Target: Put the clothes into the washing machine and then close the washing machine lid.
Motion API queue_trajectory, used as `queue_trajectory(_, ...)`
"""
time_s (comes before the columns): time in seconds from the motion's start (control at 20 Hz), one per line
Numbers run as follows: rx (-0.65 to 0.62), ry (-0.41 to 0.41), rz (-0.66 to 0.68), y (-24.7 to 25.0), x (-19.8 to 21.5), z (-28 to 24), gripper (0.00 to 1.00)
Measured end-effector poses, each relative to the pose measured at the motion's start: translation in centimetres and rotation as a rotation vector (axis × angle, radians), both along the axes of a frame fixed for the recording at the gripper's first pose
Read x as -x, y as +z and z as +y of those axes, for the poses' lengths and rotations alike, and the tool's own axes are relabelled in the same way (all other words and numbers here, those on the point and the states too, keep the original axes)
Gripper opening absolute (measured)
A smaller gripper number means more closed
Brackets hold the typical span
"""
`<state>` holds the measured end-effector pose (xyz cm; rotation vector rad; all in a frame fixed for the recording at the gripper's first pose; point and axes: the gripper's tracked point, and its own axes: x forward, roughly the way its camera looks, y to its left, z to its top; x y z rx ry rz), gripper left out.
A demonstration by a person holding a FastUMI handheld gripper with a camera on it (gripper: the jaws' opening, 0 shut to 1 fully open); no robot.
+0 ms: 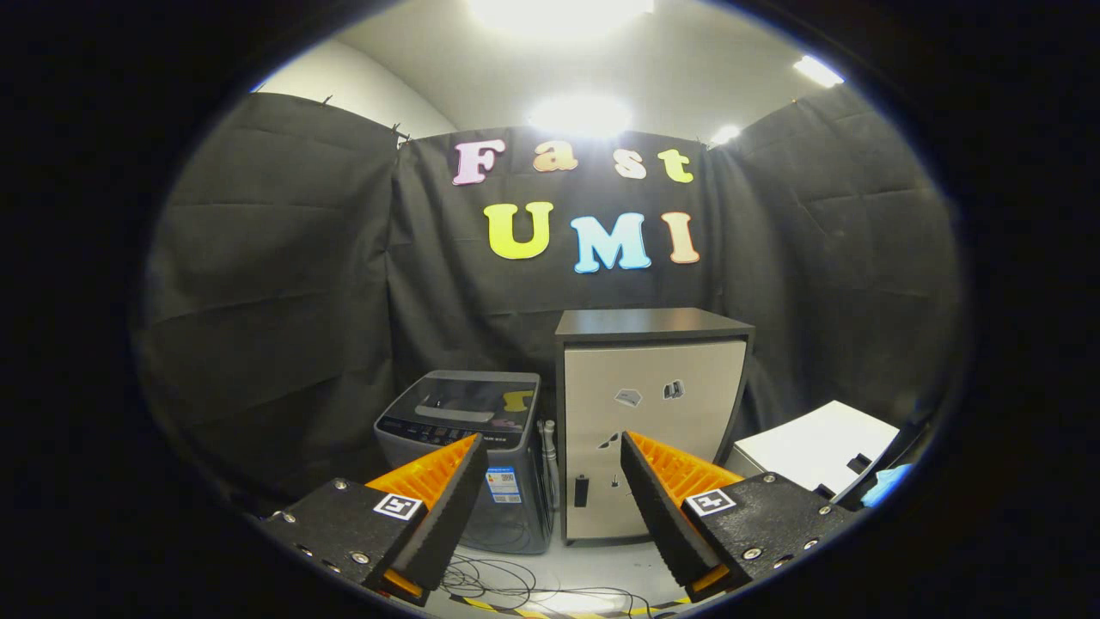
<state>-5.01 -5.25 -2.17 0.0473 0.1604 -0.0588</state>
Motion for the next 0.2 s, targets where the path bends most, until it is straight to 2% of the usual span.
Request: queue_trajectory(0.2,0.01,-0.005,0.012,-0.67,-0.07,-0.46,0.96)
